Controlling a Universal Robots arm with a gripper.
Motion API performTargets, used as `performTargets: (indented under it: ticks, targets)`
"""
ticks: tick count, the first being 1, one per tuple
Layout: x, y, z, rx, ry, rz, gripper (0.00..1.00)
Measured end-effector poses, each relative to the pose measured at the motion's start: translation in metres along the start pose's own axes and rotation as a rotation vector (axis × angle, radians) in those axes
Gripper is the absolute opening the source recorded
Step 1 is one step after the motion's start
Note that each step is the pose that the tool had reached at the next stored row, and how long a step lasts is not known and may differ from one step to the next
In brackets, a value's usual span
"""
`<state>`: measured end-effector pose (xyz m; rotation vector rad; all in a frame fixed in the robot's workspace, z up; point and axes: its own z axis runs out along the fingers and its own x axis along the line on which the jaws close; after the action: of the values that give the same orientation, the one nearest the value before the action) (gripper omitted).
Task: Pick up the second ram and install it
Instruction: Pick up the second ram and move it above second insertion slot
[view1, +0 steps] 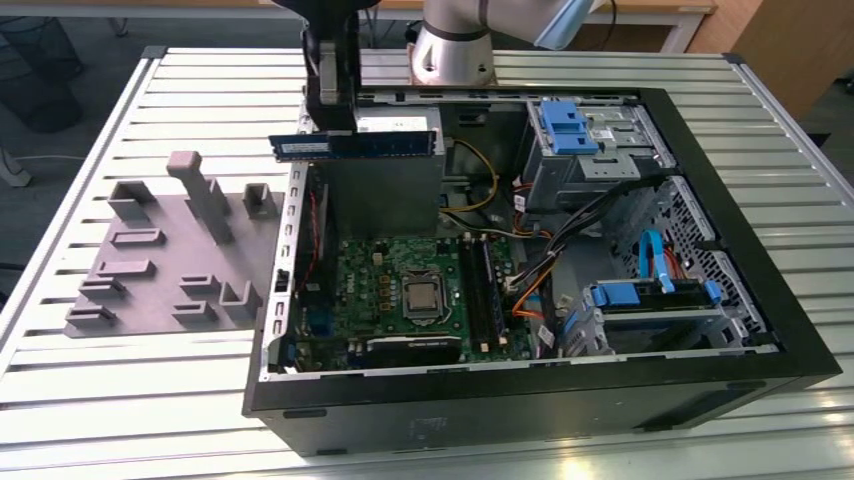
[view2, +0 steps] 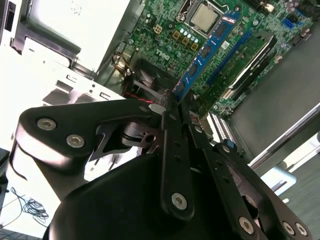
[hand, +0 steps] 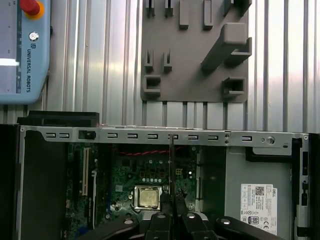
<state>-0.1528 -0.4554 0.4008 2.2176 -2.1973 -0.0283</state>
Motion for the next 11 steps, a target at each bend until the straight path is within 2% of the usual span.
performTargets:
  ticks: [11]
  targets:
    - [0.0001, -0.0135, -0.0002, 0.0, 0.0, 0.0, 0.14]
